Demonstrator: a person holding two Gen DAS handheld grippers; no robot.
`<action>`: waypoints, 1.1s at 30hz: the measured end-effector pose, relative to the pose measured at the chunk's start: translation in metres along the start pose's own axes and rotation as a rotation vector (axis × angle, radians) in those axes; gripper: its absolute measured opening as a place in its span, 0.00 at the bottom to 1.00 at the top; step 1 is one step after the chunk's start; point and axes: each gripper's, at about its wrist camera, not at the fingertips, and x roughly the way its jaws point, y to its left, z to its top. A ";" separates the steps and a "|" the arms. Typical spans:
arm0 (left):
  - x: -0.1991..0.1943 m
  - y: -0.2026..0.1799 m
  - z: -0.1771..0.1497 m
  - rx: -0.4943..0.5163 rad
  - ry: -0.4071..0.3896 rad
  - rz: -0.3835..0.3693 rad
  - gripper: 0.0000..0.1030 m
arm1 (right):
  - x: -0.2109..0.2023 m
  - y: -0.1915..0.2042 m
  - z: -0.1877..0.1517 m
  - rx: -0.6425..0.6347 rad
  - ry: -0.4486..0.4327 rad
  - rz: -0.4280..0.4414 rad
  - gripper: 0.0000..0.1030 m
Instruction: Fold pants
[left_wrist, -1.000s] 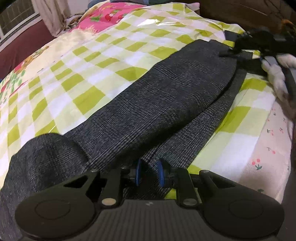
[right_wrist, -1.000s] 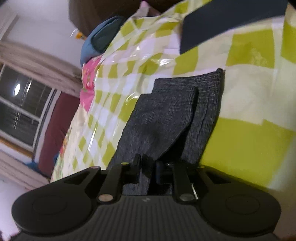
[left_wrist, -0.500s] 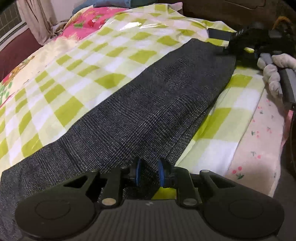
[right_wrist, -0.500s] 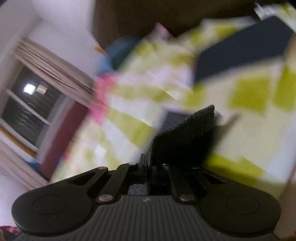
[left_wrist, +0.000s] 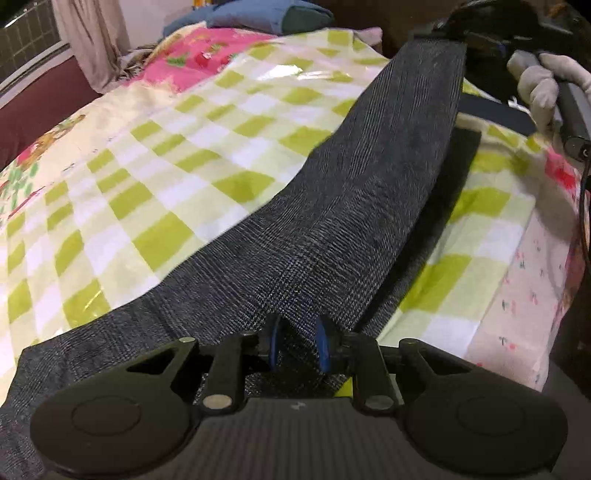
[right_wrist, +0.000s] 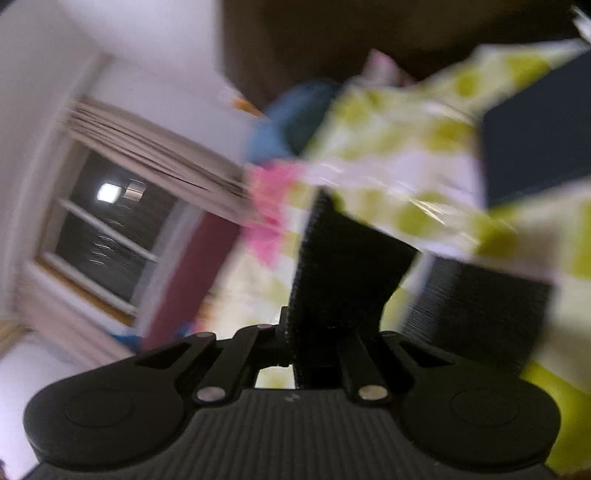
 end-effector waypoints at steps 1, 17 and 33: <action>0.001 0.001 0.000 -0.003 0.001 -0.002 0.35 | -0.002 0.000 0.001 -0.020 -0.005 -0.012 0.05; 0.018 -0.005 -0.012 0.011 0.060 -0.016 0.36 | -0.006 -0.079 -0.024 0.049 0.082 -0.427 0.16; -0.007 0.013 -0.040 -0.047 0.067 -0.014 0.42 | -0.039 -0.074 -0.041 0.043 0.069 -0.422 0.51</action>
